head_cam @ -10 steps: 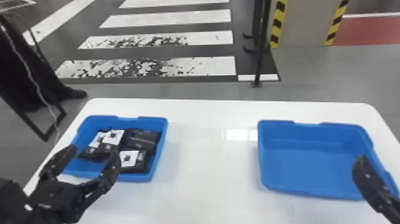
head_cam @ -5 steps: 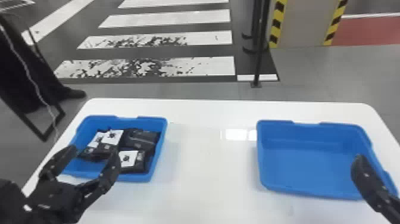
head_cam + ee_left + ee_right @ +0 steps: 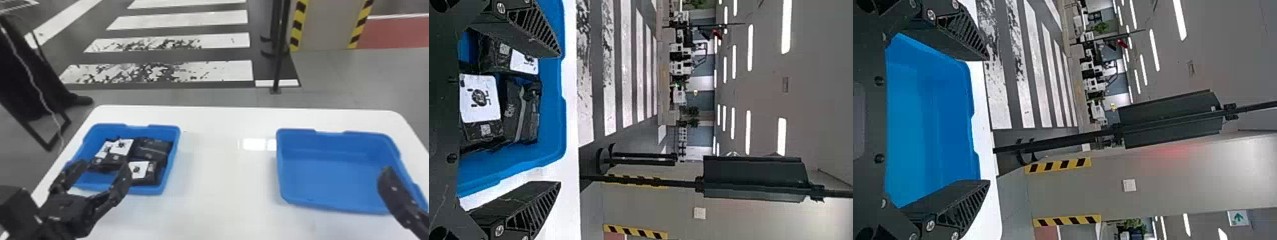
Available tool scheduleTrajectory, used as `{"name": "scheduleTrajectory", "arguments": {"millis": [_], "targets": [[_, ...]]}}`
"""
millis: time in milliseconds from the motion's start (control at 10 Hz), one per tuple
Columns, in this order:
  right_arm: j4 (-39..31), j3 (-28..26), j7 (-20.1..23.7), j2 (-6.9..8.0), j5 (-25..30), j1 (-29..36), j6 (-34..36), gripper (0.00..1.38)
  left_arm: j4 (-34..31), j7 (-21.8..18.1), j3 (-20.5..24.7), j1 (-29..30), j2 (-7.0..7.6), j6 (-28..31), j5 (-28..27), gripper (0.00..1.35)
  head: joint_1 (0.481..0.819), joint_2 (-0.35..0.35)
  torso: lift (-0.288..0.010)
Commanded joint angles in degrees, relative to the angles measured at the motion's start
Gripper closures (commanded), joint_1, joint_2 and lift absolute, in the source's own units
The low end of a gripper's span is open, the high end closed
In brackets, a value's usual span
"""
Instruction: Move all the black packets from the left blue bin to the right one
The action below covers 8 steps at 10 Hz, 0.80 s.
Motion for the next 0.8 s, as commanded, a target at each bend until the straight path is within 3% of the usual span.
{"name": "scheduleTrajectory", "arguments": {"millis": [0,500,700], "targets": [[0.13,0.0,0.11,0.01,0.0,0.0,0.0,0.15,1.44,-0.09,-0.13,-2.82,-0.18,4.9,-0.07,0.11,0.695,0.134,-0.144],[0.55,0.0,0.46,0.01,-0.35,-0.28,0.0,0.15,4.53,0.26,2.27,-13.37,0.32,21.08,-4.42,0.11,0.695,0.144,-0.144],[0.69,0.0,0.55,0.01,-0.46,-0.28,0.0,0.15,6.5,0.79,3.98,-18.01,1.47,30.36,-4.53,0.11,0.695,0.185,-0.144]]}}
